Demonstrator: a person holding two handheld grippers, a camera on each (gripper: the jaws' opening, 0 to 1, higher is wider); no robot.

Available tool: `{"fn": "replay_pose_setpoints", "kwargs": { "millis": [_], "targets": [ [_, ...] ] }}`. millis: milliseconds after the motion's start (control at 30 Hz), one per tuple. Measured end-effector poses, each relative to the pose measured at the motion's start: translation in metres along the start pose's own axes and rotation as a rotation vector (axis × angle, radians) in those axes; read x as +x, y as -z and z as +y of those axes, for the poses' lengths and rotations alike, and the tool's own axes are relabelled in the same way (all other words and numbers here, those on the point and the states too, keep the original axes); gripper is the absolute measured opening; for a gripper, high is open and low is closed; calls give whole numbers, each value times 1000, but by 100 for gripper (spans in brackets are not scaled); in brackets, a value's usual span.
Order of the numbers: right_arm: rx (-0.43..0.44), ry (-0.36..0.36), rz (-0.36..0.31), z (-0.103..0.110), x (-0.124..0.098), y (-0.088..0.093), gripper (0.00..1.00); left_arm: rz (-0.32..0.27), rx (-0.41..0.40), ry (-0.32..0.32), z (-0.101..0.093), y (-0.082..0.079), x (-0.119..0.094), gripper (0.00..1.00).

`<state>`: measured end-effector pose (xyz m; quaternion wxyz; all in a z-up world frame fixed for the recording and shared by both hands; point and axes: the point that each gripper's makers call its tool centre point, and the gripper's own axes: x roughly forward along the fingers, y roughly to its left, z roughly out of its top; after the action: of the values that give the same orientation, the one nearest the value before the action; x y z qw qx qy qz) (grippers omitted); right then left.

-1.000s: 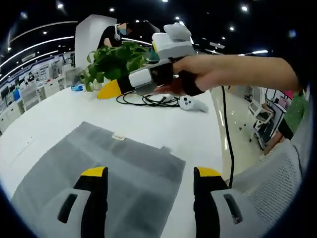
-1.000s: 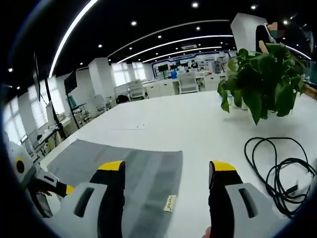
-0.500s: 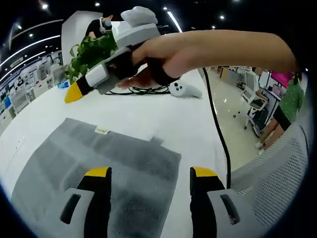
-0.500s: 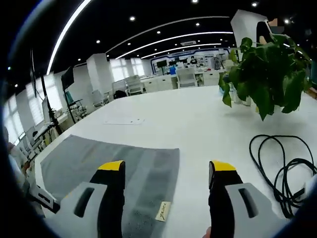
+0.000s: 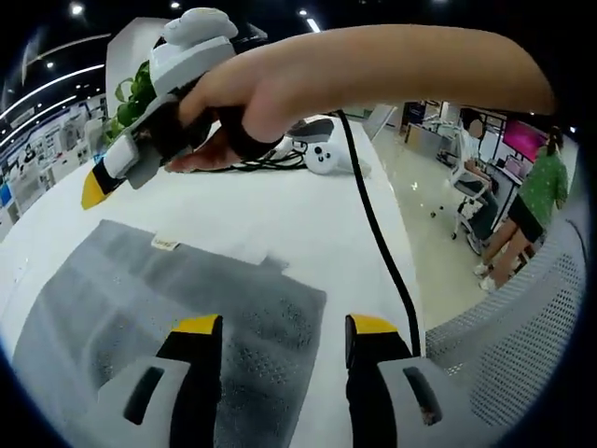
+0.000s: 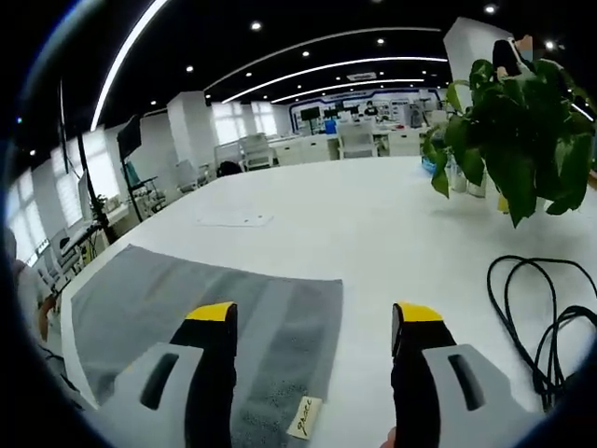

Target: Fold the towel on the table until its edges align and the towel forms a compact rectangular stack.

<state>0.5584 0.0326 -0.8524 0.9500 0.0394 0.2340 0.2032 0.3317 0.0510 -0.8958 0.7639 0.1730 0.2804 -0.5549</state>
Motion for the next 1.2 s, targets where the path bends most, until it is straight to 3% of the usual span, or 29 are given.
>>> {"fn": "replay_pose_setpoints", "kwargs": {
  "millis": [400, 700, 800, 1200],
  "targets": [
    [-6, -22, 16, 7, 18, 4, 65, -41, 33, 69, -12, -8, 14, 34],
    [-2, -27, 37, 3, 32, 13, 62, -20, 51, 79, -12, -2, 19, 26],
    [-3, -28, 49, 4, 35, 18, 61, 33, 111, 34, -6, 9, 19, 23],
    [18, -30, 70, 4, 51, 27, 55, 9, 128, 24, -4, 5, 21, 16]
  ]
}}
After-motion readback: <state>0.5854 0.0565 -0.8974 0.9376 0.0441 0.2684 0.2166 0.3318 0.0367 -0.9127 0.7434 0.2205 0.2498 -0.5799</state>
